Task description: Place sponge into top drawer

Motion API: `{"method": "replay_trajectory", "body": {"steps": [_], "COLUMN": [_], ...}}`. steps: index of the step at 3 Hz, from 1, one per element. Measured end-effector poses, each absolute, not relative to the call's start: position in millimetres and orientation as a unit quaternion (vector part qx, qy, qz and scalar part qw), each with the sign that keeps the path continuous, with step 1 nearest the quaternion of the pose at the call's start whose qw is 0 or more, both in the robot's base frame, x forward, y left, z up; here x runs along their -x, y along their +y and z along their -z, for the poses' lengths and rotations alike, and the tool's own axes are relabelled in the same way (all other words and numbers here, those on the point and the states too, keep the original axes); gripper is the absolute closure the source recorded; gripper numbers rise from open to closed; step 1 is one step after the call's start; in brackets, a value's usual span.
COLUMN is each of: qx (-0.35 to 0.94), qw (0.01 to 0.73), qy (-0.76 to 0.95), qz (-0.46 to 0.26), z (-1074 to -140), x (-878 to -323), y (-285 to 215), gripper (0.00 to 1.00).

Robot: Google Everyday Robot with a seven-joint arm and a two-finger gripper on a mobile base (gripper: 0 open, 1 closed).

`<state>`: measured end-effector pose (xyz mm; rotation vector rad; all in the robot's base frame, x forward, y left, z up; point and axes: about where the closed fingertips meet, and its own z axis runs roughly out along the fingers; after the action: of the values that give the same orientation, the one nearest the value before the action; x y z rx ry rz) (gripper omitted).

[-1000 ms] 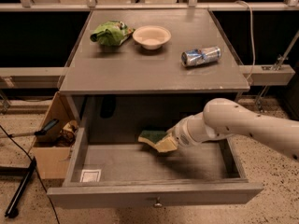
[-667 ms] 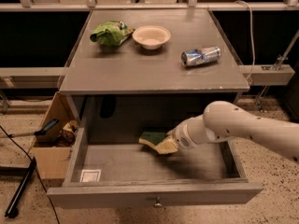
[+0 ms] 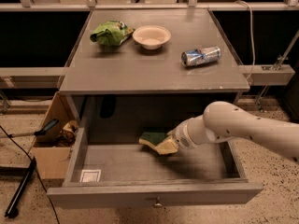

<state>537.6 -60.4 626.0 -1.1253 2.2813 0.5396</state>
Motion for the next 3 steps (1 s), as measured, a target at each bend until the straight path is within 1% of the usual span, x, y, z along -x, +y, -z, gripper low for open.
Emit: {"method": "replay_trajectory", "body": {"steps": [2,3], "qx": [0.417,0.417], "qw": [0.267,0.267], "qy": [0.845,0.845], "qz": [-0.200,-0.200], "z": [-626.0,-625.9], "x": [-537.6,-537.6], "y": [-60.4,-60.3], "gripper": [0.06,0.00]}}
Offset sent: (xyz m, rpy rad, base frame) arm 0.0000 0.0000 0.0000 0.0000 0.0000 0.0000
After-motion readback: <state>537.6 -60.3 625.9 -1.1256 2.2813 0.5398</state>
